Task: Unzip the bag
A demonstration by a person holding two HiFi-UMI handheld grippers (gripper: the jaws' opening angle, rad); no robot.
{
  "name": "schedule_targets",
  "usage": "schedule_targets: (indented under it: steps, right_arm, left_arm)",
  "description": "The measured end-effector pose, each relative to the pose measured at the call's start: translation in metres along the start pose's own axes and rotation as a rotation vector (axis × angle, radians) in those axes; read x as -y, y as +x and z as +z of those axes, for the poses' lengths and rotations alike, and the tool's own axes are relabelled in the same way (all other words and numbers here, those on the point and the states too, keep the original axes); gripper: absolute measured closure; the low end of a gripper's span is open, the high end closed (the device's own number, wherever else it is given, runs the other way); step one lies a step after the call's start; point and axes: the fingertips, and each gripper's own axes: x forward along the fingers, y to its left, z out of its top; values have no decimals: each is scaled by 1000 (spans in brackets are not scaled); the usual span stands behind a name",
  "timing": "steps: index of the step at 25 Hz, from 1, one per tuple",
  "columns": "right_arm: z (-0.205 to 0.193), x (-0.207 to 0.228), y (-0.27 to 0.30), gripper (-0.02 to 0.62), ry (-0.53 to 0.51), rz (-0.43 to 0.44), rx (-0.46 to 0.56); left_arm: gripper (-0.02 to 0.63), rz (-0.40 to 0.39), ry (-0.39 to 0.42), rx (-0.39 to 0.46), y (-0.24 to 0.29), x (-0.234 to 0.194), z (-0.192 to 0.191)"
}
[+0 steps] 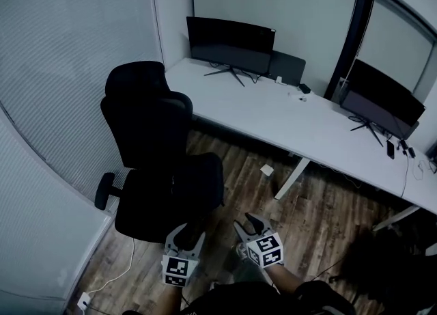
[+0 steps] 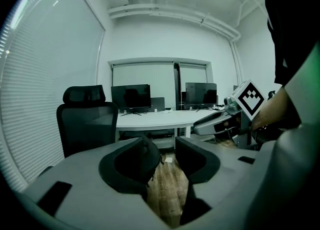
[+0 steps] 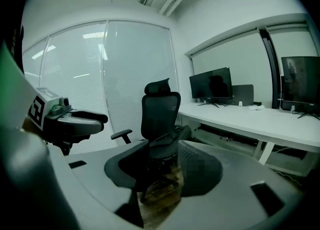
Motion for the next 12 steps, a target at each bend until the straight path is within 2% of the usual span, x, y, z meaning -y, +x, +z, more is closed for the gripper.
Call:
schedule_targets:
  steps: [7,12]
  right_arm:
    - [-19,21,55,434,-36,62,-101]
    - [-36,39,93,434,-60,88,-148]
  left_arm:
    - [393,35,-37,-44,38,-24,-19]
    - [373,41,-34,-88,65,-36,-36]
